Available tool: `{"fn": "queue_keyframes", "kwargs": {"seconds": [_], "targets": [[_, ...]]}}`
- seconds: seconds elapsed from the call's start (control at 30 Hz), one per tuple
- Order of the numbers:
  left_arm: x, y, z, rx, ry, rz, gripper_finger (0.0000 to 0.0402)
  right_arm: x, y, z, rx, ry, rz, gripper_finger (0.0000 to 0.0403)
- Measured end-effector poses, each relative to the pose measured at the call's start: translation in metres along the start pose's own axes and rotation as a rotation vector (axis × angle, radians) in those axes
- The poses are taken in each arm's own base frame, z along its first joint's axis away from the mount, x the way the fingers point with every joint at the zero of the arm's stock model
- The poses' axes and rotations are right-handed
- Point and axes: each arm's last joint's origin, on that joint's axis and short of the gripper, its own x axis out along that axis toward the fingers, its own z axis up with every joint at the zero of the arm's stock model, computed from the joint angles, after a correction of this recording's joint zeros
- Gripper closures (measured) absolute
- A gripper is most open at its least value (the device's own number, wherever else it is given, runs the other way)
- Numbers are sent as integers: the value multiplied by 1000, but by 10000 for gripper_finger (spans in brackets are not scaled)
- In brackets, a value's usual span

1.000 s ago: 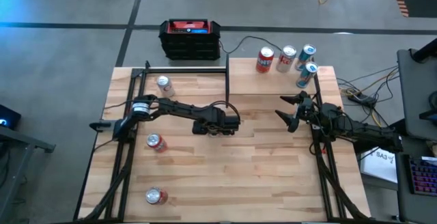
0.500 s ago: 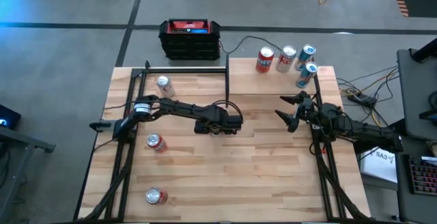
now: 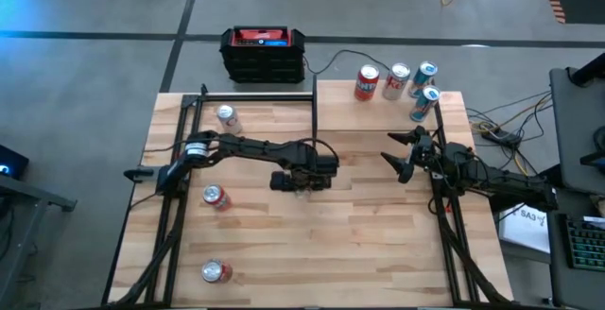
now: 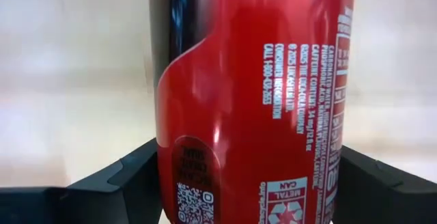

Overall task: Place canned beverage on shelf
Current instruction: Put the top red white soda can on the shelf

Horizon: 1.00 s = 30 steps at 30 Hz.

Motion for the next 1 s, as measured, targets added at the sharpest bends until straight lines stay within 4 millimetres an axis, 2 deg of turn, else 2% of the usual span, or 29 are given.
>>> {"fn": "queue_keyframes", "kwargs": {"seconds": [0.13, 0.2, 0.37, 0.47, 0.57, 0.83, 0.9, 1.0], "targets": [[-30, -8, -8, -9, 181, -19, 114, 0, 0, 0, 0, 0, -1, 44], [-47, -8, -13, -4, 210, -5, 114, 0, 0, 0, 0, 0, 0, 44], [-82, -4, -32, -41, 151, 34, 75, 0, 0, 0, 0, 0, 0, 44], [-93, -2, -45, -4, 94, 25, 66, 0, 0, 0, 0, 1, 0, 44], [-94, -3, -54, 77, 49, 3, 97, 0, 0, 0, 0, 0, 0, 44], [-91, -1, -57, 54, 75, 30, 247, 0, 0, 0, 0, 0, 0, 44], [-87, -1, -56, 64, 54, 45, 261, 0, 0, 0, 0, 0, 0, 44], [-81, 0, -55, 64, 32, 58, 257, 0, 0, 0, 0, 0, 0, 44]]}}
